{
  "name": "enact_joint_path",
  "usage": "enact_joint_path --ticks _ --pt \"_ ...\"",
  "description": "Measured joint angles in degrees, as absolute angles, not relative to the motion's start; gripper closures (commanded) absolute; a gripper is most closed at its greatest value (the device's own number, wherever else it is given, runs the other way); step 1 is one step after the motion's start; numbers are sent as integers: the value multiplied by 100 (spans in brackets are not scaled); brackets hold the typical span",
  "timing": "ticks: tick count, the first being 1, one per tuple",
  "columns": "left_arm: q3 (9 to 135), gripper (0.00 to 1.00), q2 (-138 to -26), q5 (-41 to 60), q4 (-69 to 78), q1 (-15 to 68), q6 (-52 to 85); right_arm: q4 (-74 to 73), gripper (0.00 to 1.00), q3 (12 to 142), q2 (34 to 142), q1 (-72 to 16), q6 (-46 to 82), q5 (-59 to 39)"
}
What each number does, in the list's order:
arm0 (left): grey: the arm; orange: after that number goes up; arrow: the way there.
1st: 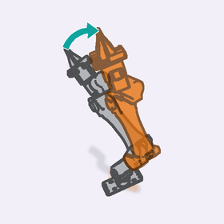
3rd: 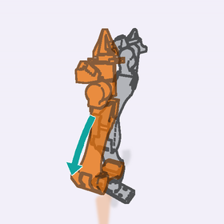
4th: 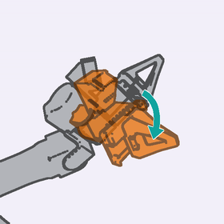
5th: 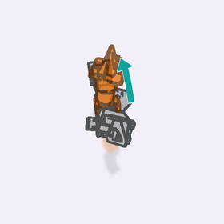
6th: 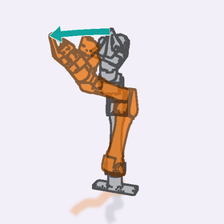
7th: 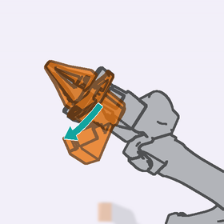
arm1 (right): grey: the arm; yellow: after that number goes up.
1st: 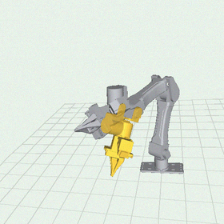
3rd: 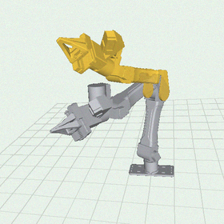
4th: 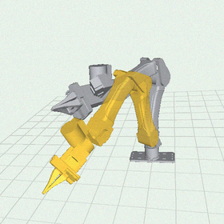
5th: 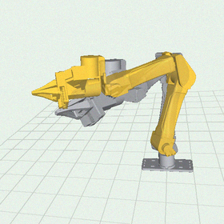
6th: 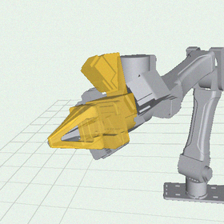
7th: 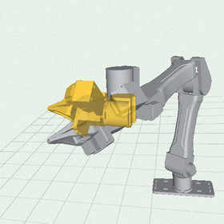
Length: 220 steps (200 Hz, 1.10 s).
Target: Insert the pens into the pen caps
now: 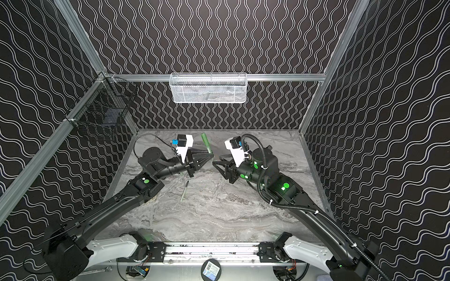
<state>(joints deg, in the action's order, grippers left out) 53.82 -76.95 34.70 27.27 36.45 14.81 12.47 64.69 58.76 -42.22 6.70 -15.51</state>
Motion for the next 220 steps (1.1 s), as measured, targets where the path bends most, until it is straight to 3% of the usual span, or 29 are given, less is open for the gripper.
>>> enact_joint_path --ticks 74,93,117,132,151,167,193,220 --pt "5332 100 -7745 3623 2770 3645 1485 1293 57 7669 6709 -4222 340 -1518" --pt "5332 100 -7745 3618 2766 3645 1487 1302 66 7883 7030 -4222 320 -1640" --pt "5332 100 -7743 3623 2714 3642 1503 1299 93 7944 7164 -4226 320 -1863" --pt "5332 100 -7721 3612 2683 3638 1614 1227 100 7885 7129 -4200 270 -1857" --pt "5282 71 -7679 3645 2694 3645 1612 1011 100 7651 6984 -4222 386 -1828" --pt "5170 58 -7647 3691 2790 3647 1573 834 100 7419 6860 -4211 609 -1796" --pt "5074 53 -7651 3743 2963 3649 1573 635 100 7216 6785 -4176 878 -1719" --pt "5057 55 -7725 3854 3159 3647 1616 421 100 7059 6753 -4143 1135 -1741"
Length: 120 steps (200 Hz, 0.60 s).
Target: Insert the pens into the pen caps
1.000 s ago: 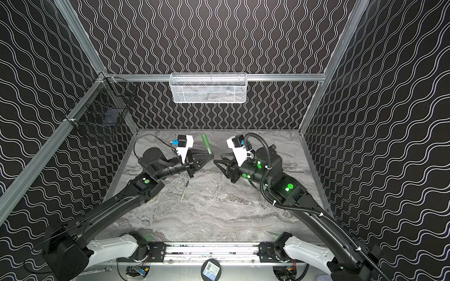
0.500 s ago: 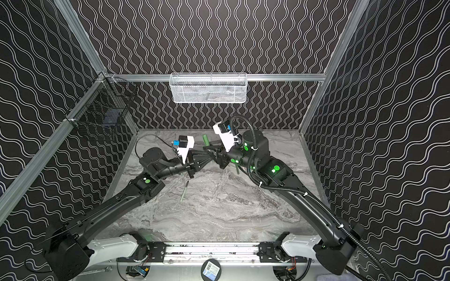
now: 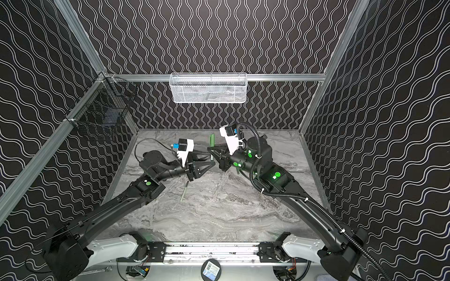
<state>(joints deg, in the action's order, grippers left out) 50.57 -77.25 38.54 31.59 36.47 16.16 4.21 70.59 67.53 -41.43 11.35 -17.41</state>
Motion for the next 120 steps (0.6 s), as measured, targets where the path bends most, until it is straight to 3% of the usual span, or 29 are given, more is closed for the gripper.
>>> enact_joint_path --ticks 47,112,120 --pt "5177 62 -7813 4005 3052 3647 1616 148 100 7004 6748 -4119 1409 -1900" --pt "5260 100 -7859 3959 2838 3638 1761 -82 100 6912 6772 -4108 1426 -2161" --pt "5260 100 -7856 3953 2823 3638 1767 -104 99 6899 6775 -4108 1426 -2156"
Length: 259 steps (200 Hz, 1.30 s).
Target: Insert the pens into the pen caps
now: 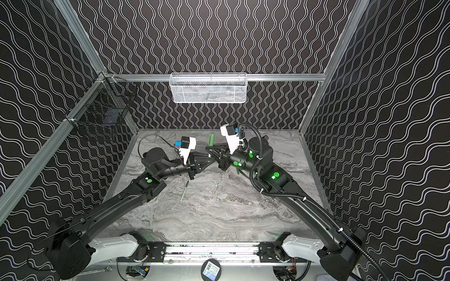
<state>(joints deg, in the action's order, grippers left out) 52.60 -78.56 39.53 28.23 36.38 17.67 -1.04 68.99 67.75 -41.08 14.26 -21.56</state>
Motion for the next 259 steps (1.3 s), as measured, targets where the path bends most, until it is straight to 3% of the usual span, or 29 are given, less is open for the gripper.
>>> enact_joint_path --ticks 19,24,55,114,159,210,259 --pt "5247 100 -7826 3922 2821 3640 1778 -123 65 6899 6777 -4110 1428 -2158" --pt "5247 100 -7813 3922 2816 3642 1776 -126 61 6899 6775 -4110 1441 -2165" --pt "5266 100 -7780 4064 2821 3649 1629 16 57 6958 6659 -4032 1540 -2143" --pt "5387 100 -7867 4152 2696 3649 1616 233 67 7612 6698 -3717 1293 -2213" --pt "5408 100 -7894 4123 2591 3645 1643 357 100 7876 7000 -3695 1238 -2587" --pt "5382 100 -7878 3826 2683 3649 1782 -408 100 7363 6921 -3669 1411 -2657" --pt "6270 100 -8176 3787 2246 3653 1632 -1916 100 6740 6742 -3669 1579 -2213"
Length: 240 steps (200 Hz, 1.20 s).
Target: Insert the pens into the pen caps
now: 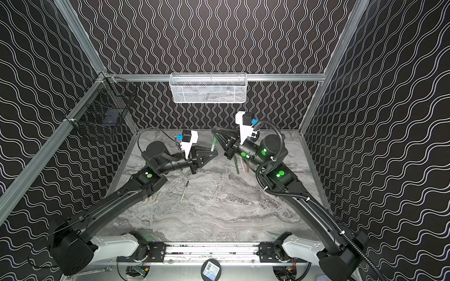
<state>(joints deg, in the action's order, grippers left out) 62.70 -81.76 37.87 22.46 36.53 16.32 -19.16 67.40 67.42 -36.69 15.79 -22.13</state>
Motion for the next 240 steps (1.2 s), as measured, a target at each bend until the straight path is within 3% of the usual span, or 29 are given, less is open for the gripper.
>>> enact_joint_path --ticks 64,122,160,181,202,215,240 --pt "7166 100 -8595 3732 -523 3658 1629 -1992 100 6010 6705 -3669 1806 -1608" --pt "7137 100 -8545 3621 -1055 3669 1627 -1896 97 5854 6729 -3673 1970 -1702" --pt "6742 100 -8409 3680 -338 3671 1662 -1590 87 6121 6735 -3669 1929 -1804" --pt "6263 100 -8300 3795 1210 3682 1806 -1409 74 6508 6737 -3658 1750 -1894" --pt "5913 100 -8108 3461 2886 3675 2053 -613 71 6814 6759 -3695 1564 -2486" --pt "5730 100 -8044 3437 3264 3684 2097 -333 64 6993 6768 -3691 1511 -2633" --pt "5612 100 -7968 3533 3454 3691 2088 51 63 7157 6759 -3680 1382 -2727"
